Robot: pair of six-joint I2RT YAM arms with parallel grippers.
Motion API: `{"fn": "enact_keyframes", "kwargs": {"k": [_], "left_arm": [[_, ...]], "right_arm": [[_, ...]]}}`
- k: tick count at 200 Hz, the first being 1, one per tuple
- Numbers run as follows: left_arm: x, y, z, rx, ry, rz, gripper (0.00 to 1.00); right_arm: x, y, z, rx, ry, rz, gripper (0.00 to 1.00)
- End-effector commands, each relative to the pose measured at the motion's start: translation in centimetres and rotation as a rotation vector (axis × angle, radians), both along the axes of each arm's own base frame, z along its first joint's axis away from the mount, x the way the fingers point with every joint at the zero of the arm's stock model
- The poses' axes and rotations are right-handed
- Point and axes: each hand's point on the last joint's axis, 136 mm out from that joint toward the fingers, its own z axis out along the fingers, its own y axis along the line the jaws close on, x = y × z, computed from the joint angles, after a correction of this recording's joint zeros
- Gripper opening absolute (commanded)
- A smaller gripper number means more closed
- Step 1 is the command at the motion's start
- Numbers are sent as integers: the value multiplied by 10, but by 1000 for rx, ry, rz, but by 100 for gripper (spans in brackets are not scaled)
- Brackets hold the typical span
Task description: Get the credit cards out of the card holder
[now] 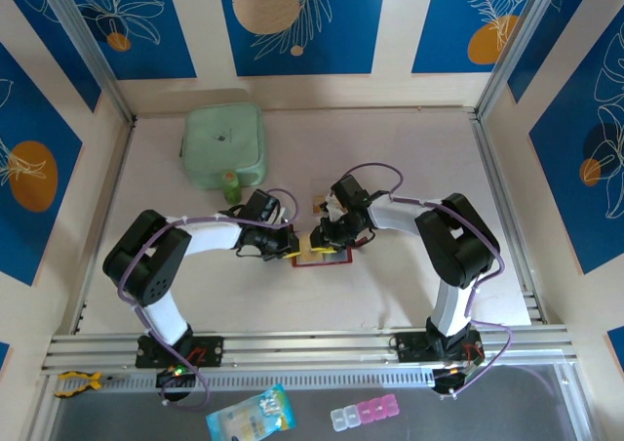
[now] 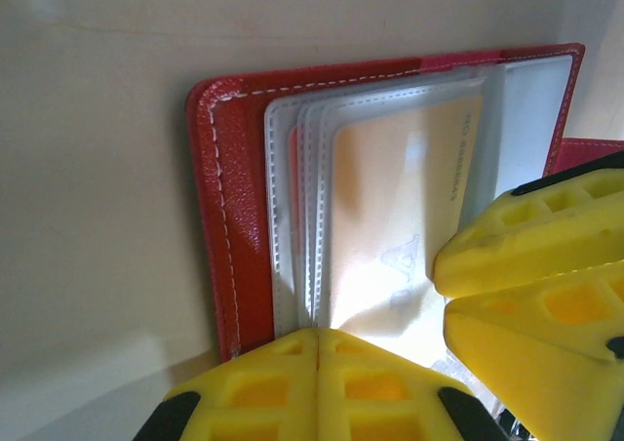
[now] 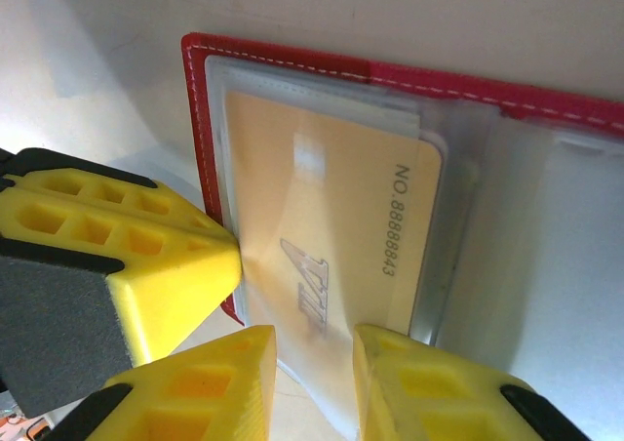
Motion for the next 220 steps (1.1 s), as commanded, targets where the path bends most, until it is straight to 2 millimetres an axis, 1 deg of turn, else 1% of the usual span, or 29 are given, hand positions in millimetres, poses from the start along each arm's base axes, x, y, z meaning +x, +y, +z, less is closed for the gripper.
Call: {"fn": "enact_keyframes", "kwargs": {"k": [1,41,75,140,173,196,220], "left_arm": [[-2,0,-1,11,19,-15,4],[-1,0,-1,11,19,-14,4],[-1,0,-2,15,22,-17,4],[-1,0,-4,17,26,-17,4],[2,-2,6,6,8,-17,4],[5,-3,16,2,-11,-16,4],[8,-4,28,-7,-29,-17,4]], "right_arm": [[-2,4,1,8,1,25,28],[-1,-9,-3,-55,-16,2,27],[0,-18,-4,-66,-19,-23,27],[3,-22,3,-52,-33,-32,27],[2,-20,3,-43,-28,-26,28],[2,-26,-1,-79,-25,-38,28],[3,-30,1,-94,-40,-49,27]]}}
